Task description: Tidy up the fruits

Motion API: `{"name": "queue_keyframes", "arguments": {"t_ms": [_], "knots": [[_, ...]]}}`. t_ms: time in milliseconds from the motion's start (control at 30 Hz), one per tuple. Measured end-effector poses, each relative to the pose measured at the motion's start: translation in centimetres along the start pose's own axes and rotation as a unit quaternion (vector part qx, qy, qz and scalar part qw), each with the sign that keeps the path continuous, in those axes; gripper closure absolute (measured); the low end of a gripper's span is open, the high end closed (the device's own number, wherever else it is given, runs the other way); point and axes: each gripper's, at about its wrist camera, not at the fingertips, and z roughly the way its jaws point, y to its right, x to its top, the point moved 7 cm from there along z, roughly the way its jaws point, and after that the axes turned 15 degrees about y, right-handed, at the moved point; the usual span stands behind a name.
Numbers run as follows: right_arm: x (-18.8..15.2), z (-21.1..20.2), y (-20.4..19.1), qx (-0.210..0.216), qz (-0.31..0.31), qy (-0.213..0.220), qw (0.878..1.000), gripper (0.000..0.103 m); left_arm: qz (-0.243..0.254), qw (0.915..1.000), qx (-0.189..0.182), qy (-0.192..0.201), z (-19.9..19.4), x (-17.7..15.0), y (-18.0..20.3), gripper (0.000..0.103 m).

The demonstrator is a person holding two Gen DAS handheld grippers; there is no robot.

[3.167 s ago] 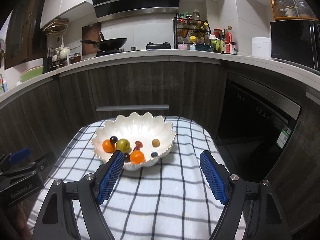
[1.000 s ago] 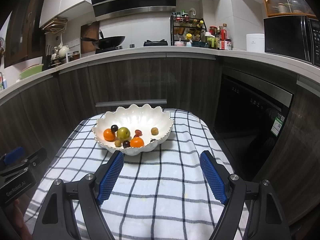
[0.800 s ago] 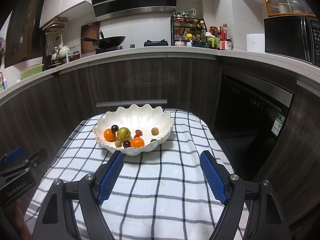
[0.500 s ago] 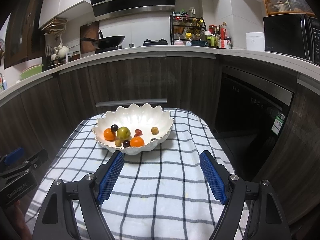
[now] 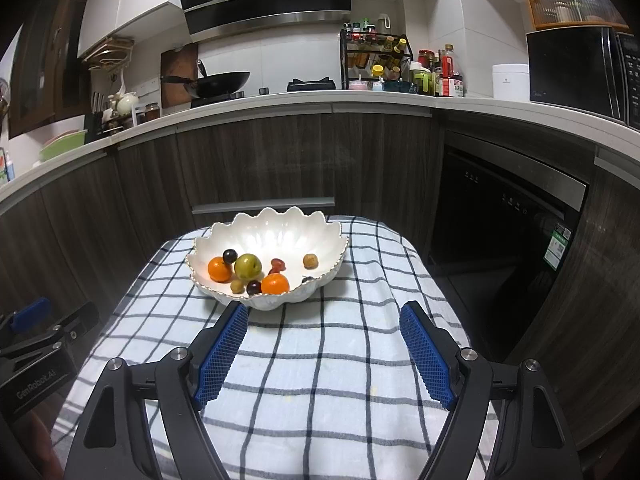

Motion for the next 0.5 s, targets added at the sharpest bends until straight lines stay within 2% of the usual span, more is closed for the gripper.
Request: {"name": "queue_keyframes", "arguments": {"t_ms": [500], "knots": [[-0.07, 0.03, 0.02, 0.001, 0.0, -0.001, 1.0, 0.024, 0.003, 1.0, 0.001, 0.0, 0.17, 0.03, 0.09, 0.017]]}}
